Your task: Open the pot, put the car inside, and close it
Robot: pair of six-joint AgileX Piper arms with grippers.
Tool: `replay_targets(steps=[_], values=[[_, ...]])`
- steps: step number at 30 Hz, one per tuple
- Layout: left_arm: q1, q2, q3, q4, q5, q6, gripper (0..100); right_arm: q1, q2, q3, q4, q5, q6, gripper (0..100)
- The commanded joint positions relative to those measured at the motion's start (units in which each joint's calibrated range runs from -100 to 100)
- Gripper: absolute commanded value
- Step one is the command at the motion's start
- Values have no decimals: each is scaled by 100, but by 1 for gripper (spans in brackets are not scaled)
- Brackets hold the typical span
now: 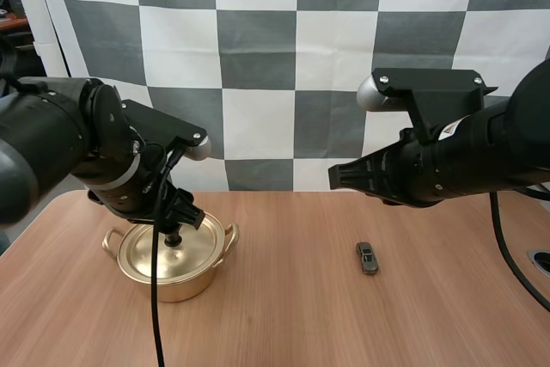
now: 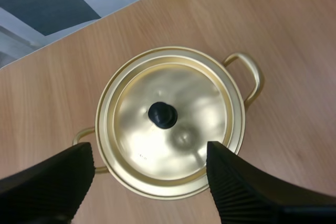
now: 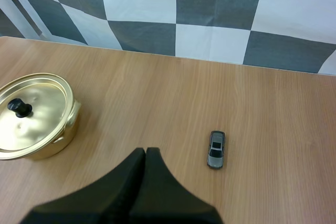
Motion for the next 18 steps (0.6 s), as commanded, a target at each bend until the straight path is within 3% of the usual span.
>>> replay_targets(steps=[1, 12, 18], values=[[0, 218, -7, -276, -178, -115, 100, 5, 8, -1, -4, 40, -3, 0], [0, 1671, -7, -405, -358, -293, 100, 5, 8, -1, -18, 432, -12, 0], [0, 1968, -7, 44, -777, -682, 100, 5, 8, -1, -18, 513, -118, 0]])
